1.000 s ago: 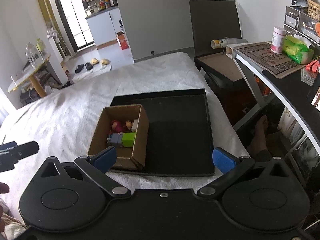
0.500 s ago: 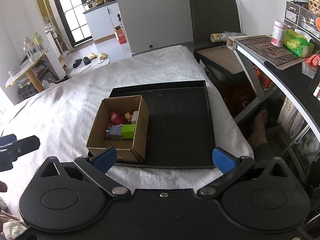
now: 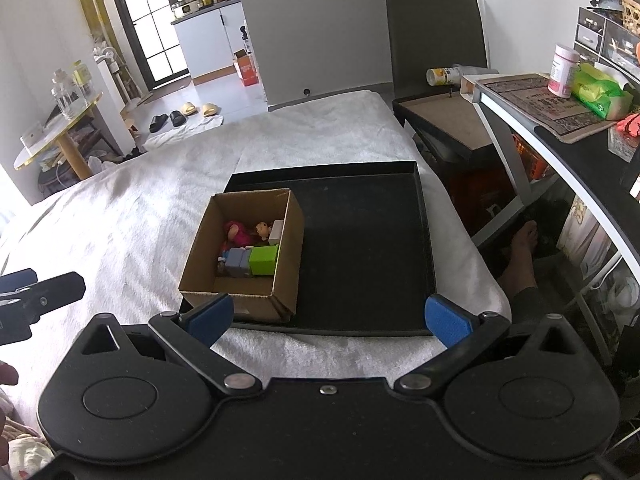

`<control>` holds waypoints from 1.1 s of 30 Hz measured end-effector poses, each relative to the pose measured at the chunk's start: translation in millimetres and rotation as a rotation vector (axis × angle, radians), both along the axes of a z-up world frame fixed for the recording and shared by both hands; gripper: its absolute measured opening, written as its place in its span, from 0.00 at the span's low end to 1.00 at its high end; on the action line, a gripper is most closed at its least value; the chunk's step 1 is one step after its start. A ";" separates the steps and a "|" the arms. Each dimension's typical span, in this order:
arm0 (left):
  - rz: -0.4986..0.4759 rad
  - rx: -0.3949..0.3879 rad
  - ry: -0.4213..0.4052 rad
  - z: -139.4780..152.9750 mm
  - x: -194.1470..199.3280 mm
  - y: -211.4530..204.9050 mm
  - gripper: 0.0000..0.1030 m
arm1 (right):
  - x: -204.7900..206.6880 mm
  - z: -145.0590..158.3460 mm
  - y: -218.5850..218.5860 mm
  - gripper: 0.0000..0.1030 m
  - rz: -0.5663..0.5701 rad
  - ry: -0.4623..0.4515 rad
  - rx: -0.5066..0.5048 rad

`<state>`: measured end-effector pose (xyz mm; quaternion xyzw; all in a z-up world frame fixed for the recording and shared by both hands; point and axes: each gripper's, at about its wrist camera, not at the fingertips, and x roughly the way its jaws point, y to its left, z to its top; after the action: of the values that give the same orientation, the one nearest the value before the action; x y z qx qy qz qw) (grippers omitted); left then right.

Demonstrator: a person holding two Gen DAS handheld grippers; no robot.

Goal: Organize rigid objects

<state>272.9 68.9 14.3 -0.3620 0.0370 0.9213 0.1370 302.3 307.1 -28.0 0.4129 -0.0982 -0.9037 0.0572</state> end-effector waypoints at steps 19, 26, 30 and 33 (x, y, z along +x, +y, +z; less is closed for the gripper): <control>0.008 0.011 -0.008 -1.4 -0.4 -4.8 1.00 | -1.2 4.5 -3.3 1.00 0.002 0.007 0.005; -0.001 0.011 -0.011 -3.4 -1.5 -4.5 1.00 | -1.1 3.5 -4.0 1.00 0.004 0.005 0.005; -0.003 0.011 -0.021 -5.3 -4.0 -1.7 1.00 | -1.6 1.5 -2.9 1.00 0.004 0.000 0.008; 0.007 0.017 -0.021 -6.0 -6.1 -0.1 1.00 | -1.3 -0.3 -1.9 1.00 0.001 -0.004 0.008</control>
<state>266.8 68.9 8.3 -0.3707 0.0266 0.9182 0.1372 300.9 305.2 -28.3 0.4150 -0.0946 -0.9032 0.0556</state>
